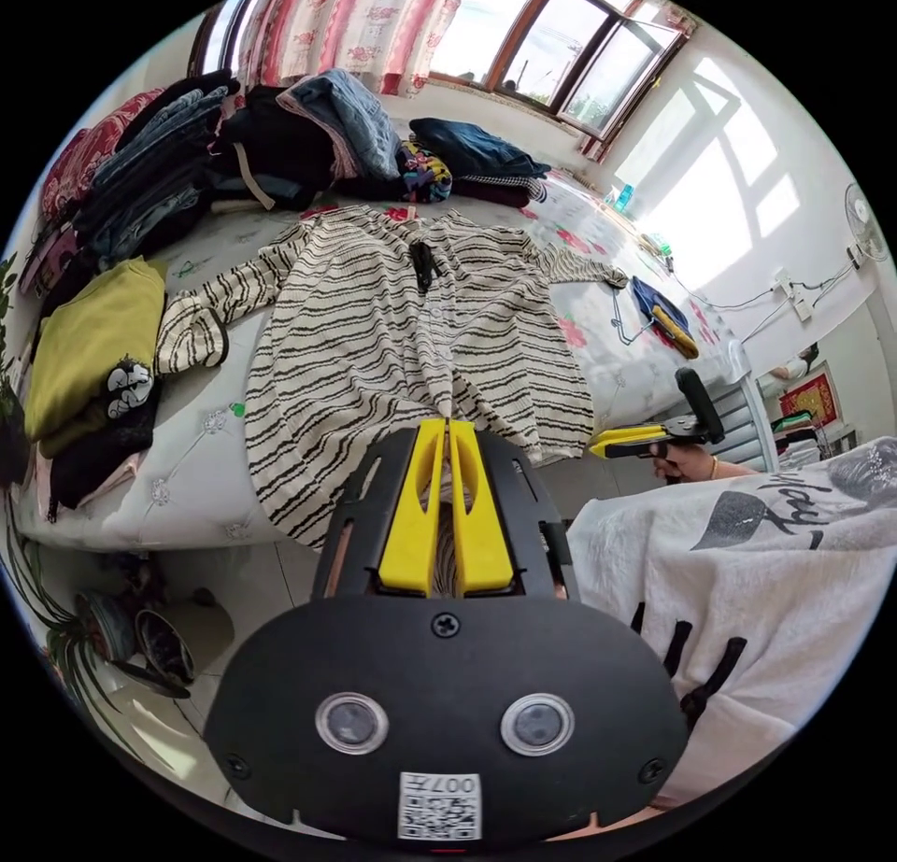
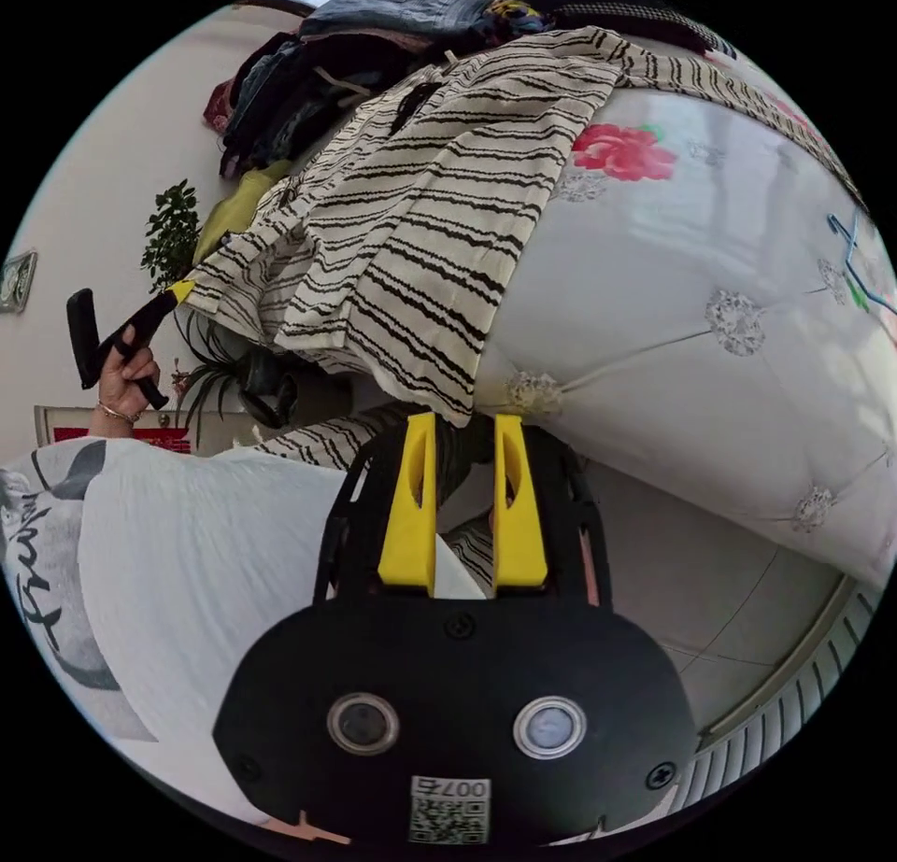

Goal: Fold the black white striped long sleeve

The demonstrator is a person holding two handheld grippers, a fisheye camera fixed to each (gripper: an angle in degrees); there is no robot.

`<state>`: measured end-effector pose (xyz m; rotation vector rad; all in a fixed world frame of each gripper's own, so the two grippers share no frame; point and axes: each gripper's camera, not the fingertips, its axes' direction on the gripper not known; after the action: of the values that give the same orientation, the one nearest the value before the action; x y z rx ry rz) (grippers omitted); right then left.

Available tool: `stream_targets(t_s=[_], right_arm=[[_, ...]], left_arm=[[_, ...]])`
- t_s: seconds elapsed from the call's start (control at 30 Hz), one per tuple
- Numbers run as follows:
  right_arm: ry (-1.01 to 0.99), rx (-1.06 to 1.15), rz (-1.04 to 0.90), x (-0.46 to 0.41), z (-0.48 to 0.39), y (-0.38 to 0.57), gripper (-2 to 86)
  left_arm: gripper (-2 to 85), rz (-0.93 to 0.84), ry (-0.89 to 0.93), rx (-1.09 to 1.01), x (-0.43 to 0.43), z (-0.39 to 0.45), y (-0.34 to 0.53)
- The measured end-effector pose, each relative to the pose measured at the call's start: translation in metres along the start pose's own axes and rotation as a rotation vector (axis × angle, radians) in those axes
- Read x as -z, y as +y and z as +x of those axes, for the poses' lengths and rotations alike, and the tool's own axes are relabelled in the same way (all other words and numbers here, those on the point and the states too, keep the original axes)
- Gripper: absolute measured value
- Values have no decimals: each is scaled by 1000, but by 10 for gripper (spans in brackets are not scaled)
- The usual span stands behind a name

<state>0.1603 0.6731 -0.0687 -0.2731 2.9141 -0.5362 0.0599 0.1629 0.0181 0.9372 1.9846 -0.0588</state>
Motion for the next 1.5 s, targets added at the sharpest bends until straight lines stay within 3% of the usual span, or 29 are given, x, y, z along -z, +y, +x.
stream_targets(t_s=[0.13,0.37,0.53,0.63,0.73,0.83,0.93,1.07,1.2,1.3,1.43,1.5], right_arm=[[-63,-15,-54,-17,-3,-12,11],[-55,25,92,29,-9,11,0],[152,44,81,58,-12,60,13],[295,-6,67,60,-15,79,37],[373,91,136,66,-50,72,57],[323,295,189,59,-101,49,69],[253,532,149,28,-154,20,80],[316,730,38,-29,-201,-10,85],[441,684,-90,-70,-204,-38,53],[480,604,-32,-58,-194,-45,18],[430,610,-3,-30,-186,-42,4],[203,616,34,1,-182,-40,1]], left_arm=[[-10,4,-17,-7,9,-7,-1],[-10,34,48,-3,20,-23,8],[-10,-21,147,-36,-5,-21,13],[-10,-162,159,-64,-48,-12,21],[-10,-144,186,-59,-53,-11,22],[-10,-126,198,-46,-46,-24,17],[-10,-109,191,-32,-36,-41,10],[-10,-70,203,14,-26,-62,8],[-10,-48,238,46,-23,-71,10],[-10,-39,237,51,-20,-73,12],[-10,-26,238,48,-18,-74,11],[-10,-5,249,35,-13,-73,9]])
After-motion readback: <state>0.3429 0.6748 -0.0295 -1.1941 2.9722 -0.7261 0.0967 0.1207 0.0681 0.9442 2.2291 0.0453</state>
